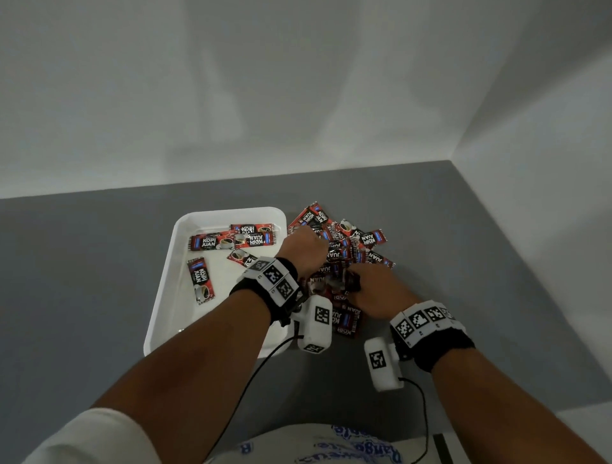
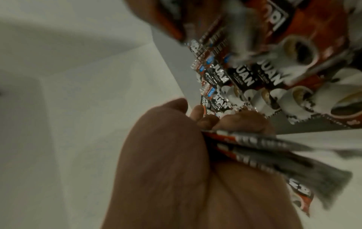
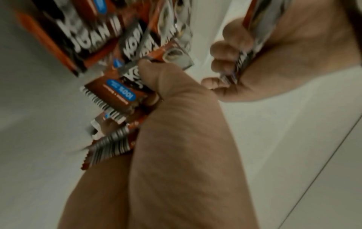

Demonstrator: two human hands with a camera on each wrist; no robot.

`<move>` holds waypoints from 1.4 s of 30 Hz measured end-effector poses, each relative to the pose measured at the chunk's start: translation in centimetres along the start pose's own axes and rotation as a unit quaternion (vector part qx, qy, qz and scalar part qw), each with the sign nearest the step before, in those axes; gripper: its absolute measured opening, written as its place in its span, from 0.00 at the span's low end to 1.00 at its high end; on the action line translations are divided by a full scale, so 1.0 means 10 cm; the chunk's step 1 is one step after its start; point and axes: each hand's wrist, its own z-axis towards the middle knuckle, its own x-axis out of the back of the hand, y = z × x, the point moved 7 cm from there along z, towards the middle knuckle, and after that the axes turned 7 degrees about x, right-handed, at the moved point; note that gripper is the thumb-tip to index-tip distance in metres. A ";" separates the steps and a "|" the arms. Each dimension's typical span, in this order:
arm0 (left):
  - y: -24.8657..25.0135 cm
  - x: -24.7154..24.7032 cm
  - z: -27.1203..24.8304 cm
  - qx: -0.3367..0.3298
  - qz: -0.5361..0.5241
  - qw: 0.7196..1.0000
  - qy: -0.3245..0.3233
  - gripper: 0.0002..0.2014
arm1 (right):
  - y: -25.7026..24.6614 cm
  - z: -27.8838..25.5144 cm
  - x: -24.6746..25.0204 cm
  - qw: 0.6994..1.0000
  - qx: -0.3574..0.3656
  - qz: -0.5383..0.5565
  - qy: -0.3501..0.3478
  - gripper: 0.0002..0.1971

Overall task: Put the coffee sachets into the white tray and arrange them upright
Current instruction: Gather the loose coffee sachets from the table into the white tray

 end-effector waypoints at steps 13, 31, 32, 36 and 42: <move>0.10 -0.31 0.07 -0.078 0.268 0.959 -0.041 0.07 | 0.11 0.02 0.25 0.996 0.011 0.067 0.051 0.08; 0.10 0.07 0.09 -0.029 0.024 0.998 -0.045 0.04 | -0.01 0.10 -0.19 0.997 0.050 -0.031 -0.049 0.07; 0.10 0.01 0.11 -0.029 0.048 0.997 -0.055 0.04 | -0.01 0.08 -0.10 0.998 0.047 -0.015 -0.041 0.04; 0.15 -0.22 0.16 -0.056 0.196 0.977 -0.067 0.07 | 0.14 -0.02 0.29 0.999 0.002 0.050 0.020 0.08; 0.14 -0.55 0.10 -0.099 0.360 0.923 -0.097 0.07 | 0.38 -0.12 0.41 0.992 -0.054 0.093 0.063 0.11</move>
